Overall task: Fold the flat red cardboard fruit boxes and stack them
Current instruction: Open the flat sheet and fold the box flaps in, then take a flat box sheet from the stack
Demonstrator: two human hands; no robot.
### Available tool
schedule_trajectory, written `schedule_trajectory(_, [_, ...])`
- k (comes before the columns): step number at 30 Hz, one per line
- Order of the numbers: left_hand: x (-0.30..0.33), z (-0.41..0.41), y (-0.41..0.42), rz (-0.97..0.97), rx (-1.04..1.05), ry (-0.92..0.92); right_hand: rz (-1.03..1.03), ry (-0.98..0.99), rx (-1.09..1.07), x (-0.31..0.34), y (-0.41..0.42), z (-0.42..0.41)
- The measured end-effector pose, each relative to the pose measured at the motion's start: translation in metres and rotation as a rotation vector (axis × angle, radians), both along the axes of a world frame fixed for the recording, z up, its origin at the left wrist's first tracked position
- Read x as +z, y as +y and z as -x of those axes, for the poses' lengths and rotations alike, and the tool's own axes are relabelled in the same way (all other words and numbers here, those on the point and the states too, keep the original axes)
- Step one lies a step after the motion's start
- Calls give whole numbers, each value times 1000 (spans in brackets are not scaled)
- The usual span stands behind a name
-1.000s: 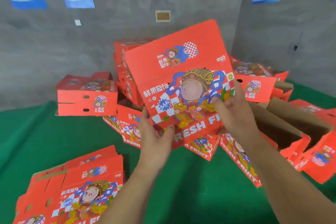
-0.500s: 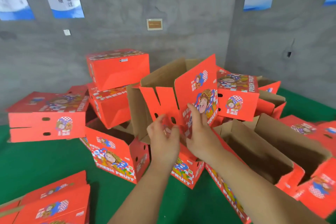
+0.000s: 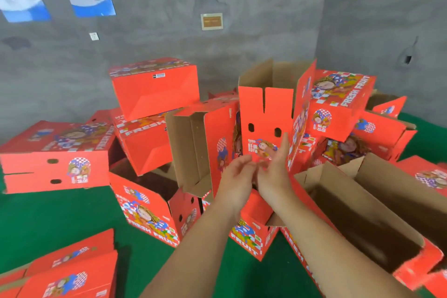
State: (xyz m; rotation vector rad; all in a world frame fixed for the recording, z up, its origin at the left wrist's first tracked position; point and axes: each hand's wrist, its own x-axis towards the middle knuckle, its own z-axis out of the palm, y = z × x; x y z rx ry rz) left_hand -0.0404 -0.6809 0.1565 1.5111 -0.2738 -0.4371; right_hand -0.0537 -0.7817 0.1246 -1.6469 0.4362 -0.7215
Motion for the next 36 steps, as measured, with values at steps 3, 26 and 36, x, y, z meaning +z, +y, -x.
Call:
schedule_trajectory(3, [-18, -2, 13, 44, 55, 49, 52, -21, 16, -13, 24, 3])
schedule_trajectory(26, [-205, 31, 396, -196, 490, 436, -53, 613, 639, -162, 391, 26])
schedule_trajectory(36, [-297, 47, 634, -1363, 199, 124, 367, 862, 539, -263, 466, 47])
